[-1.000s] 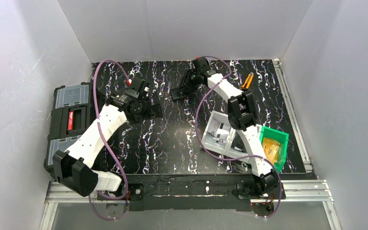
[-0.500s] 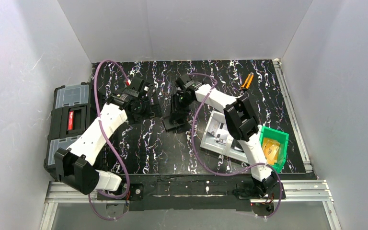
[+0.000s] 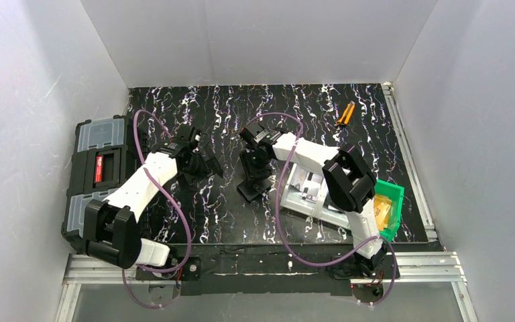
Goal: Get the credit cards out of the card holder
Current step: Move the card holder to the center of the board, then open the card holder at the center of the board.
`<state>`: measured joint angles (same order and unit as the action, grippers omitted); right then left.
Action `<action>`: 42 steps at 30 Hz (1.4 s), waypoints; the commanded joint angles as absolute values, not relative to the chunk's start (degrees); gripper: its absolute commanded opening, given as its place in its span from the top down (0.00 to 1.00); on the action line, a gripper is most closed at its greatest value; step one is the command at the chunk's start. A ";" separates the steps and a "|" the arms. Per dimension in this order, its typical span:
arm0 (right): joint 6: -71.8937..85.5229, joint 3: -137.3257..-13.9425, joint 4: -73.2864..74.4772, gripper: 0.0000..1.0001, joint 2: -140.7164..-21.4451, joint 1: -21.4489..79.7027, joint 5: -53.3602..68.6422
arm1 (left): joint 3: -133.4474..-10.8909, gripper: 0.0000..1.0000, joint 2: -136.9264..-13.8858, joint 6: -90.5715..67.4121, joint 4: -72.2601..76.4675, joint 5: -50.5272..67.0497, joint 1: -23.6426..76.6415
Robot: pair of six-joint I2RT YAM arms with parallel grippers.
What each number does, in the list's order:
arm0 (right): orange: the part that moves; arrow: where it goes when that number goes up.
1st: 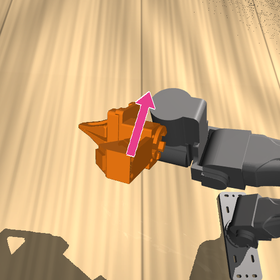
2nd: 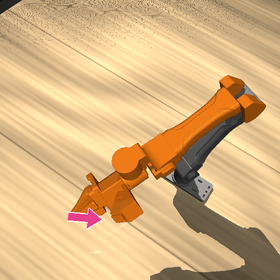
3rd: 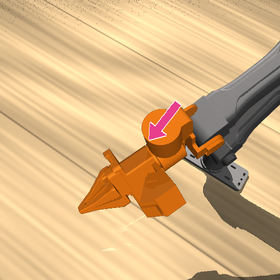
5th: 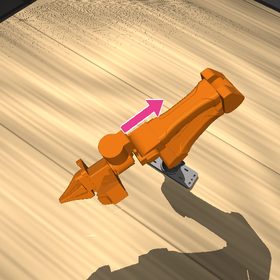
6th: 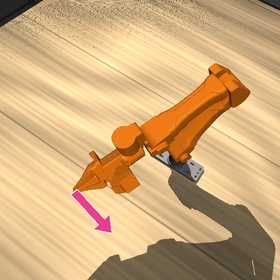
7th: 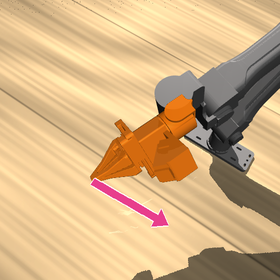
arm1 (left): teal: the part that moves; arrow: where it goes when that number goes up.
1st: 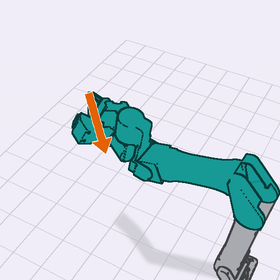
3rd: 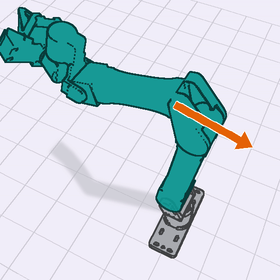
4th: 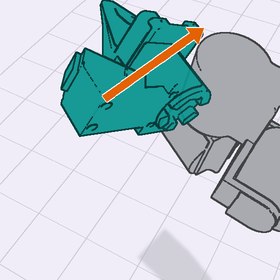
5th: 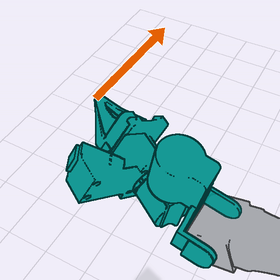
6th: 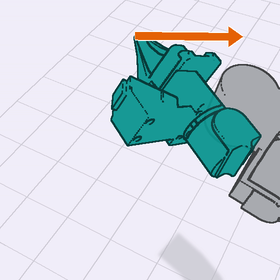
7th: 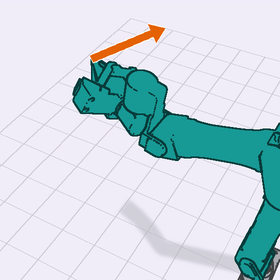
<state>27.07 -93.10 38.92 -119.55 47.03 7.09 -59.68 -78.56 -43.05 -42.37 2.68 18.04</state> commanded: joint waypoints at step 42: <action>24.79 -92.68 42.89 0.61 -120.40 55.81 -11.47 | -52.64 0.00 -80.79 -45.52 -35.92 8.24 17.69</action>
<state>24.21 -92.79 43.33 -118.67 55.53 -10.70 -53.56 -80.49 -45.15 -35.79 7.81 17.96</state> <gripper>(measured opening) 0.415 0.993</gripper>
